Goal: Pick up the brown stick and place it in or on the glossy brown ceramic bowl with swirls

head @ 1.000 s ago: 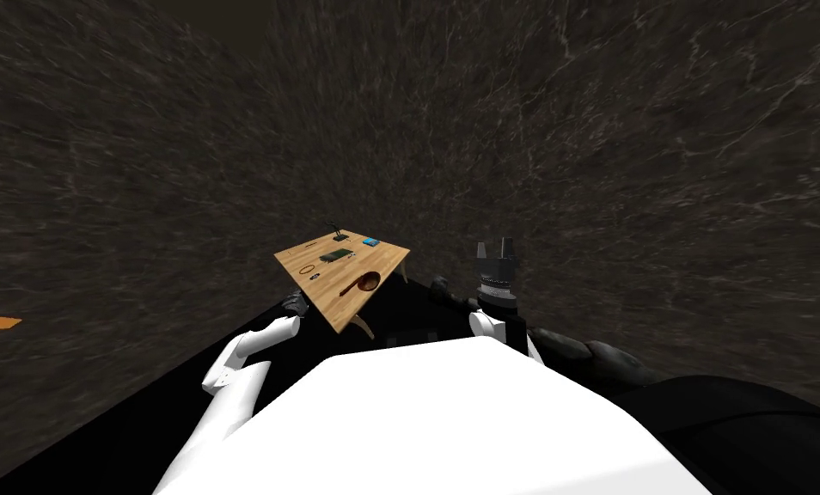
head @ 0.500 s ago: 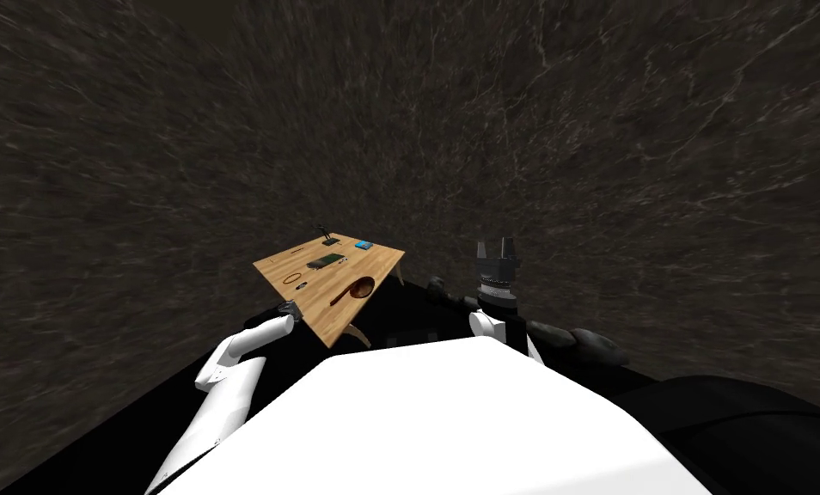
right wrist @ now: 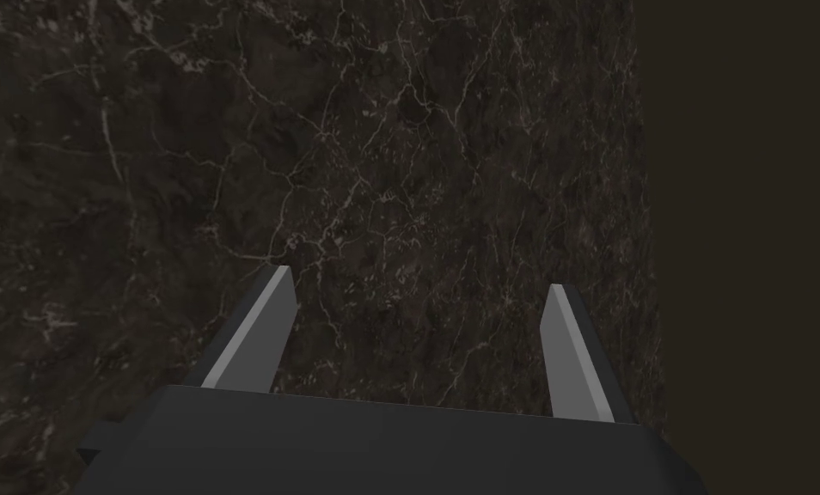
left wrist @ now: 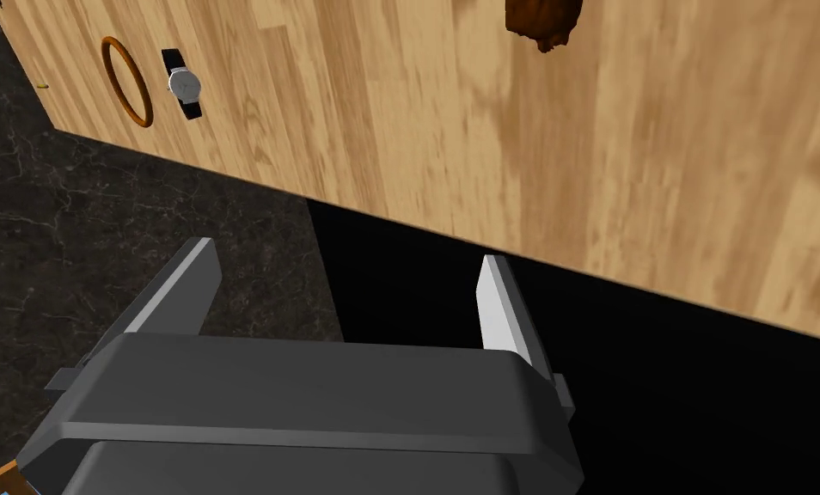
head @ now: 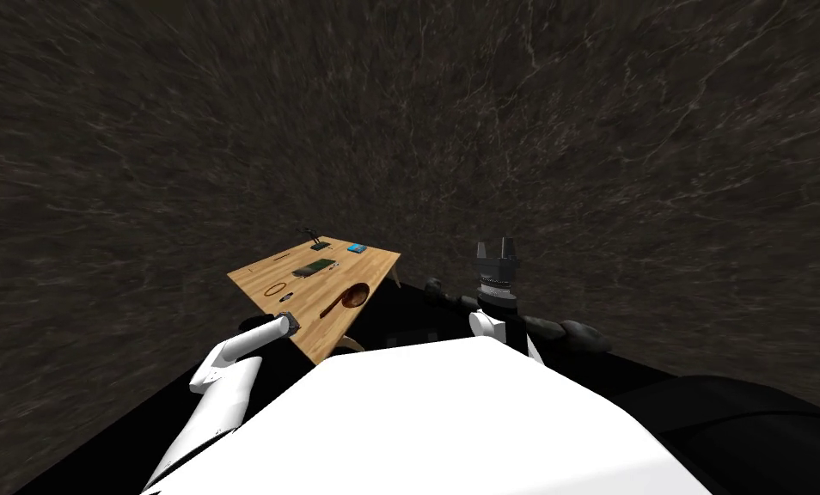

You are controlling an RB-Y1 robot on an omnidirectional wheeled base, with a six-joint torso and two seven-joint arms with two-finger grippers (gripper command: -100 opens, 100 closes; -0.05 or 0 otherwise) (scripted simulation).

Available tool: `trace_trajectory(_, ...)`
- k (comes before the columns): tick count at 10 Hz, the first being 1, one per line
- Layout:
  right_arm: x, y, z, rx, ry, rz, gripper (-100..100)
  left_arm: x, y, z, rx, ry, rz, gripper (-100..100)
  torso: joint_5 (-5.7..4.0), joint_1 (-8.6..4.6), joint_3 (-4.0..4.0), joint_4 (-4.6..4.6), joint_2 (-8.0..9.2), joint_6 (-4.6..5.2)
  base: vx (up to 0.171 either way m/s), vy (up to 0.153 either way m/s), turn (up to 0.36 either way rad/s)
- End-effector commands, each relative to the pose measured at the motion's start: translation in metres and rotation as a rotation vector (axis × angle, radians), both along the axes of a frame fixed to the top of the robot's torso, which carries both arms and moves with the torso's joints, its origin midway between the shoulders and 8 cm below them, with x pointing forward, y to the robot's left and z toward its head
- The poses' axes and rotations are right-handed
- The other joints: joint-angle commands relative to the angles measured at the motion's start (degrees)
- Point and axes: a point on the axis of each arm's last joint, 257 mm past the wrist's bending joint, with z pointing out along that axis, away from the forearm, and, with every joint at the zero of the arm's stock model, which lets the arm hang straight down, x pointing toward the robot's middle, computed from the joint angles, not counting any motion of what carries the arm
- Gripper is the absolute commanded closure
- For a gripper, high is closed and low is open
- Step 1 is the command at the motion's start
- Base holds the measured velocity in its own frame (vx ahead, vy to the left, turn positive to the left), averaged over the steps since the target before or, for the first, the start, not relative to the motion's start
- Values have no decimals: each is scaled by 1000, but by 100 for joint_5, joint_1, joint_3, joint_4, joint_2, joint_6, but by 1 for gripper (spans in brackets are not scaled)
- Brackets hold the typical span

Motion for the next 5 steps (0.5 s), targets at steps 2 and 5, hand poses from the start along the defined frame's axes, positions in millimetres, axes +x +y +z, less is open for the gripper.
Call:
trace_trajectory(2,0,0,0,0,0,0,0,-20,-2,-23,-83,56,70,-100,0,1,-1,1,-3,5,68,20,-124)
trace_trajectory(5,0,0,0,0,0,0,0,-42,-8,-44,-197,107,164,-100,1,2,-1,0,-2,0,78,23,-123)
